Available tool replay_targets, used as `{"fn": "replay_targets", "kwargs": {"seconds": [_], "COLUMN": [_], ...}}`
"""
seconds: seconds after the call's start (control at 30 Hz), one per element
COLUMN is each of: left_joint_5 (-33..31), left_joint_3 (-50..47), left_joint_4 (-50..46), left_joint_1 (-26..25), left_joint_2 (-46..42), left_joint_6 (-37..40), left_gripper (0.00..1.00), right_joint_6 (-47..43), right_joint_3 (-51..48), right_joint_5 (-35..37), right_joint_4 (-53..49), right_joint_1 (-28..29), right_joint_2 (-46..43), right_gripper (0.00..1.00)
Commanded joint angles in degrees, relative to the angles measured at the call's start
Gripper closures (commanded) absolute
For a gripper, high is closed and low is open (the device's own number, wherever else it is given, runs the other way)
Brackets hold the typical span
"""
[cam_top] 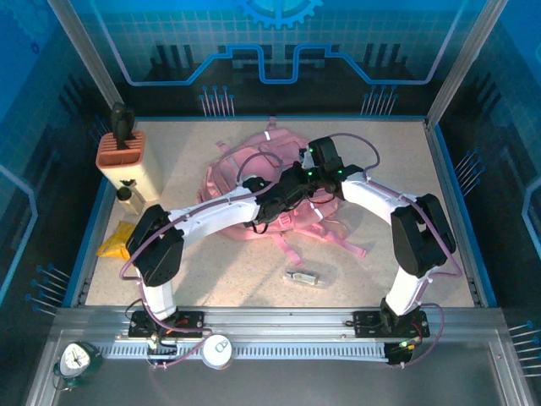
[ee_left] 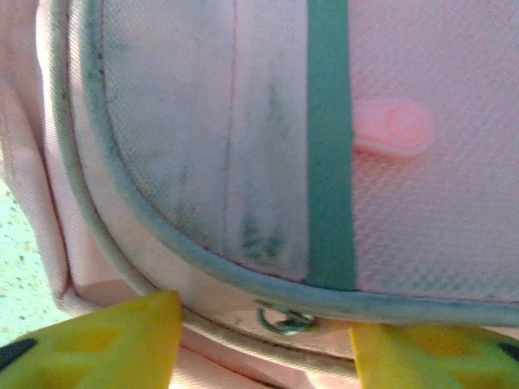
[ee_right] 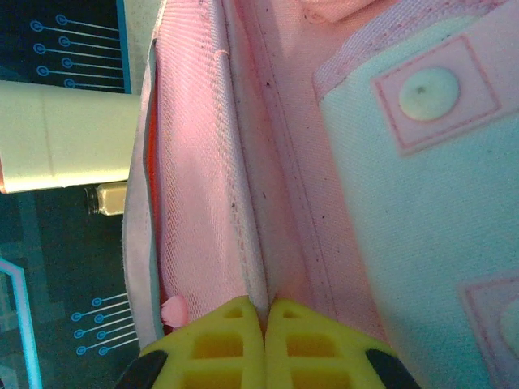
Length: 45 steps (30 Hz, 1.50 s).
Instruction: Pack the student bag
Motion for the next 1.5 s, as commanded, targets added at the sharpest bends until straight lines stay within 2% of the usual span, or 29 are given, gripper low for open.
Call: {"fn": "replay_targets", "kwargs": {"seconds": [0.0,0.2,0.4,0.6,1.0,1.13,1.3,1.47], "left_joint_5": [-0.07,0.22,0.97,0.21,1.69,4.79,6.32,5.25], "left_joint_3": [-1.26,-1.61,-1.01,-0.88,-2.22,-3.78,-4.07,-5.29], "left_joint_4": [-1.09,0.23,1.10,-0.88,0.28,5.41,8.23,12.31], "left_joint_1": [0.43,0.67,0.89,0.87,1.00,1.27,2.07,2.69], "left_joint_2": [-3.10,-4.03,-4.04,-4.28,-5.79,-5.75,-3.95,-4.72], "left_joint_6": [0.98,2.71,5.35,5.85,14.57,17.55,16.39,17.07], "left_gripper": [0.52,0.52,0.64,0.64,0.71,0.73,0.74,0.83], "right_joint_6": [-1.16,-1.25,-1.64,-1.69,-1.91,-2.05,-2.11,-2.76], "right_joint_3": [1.30,1.39,1.74,2.10,2.71,2.97,3.15,2.98], "right_joint_5": [-0.89,-0.88,-0.47,-0.78,-0.64,-0.42,-0.34,0.18], "right_joint_4": [3.43,3.46,3.05,3.17,2.90,2.74,2.49,1.87], "right_joint_1": [0.46,0.52,0.59,0.83,0.97,1.08,1.15,1.18], "right_joint_2": [-4.05,-3.87,-3.88,-3.26,-2.40,-2.40,-2.49,-2.44], "right_gripper": [1.00,1.00,1.00,1.00,1.00,1.00,1.00,1.00]}}
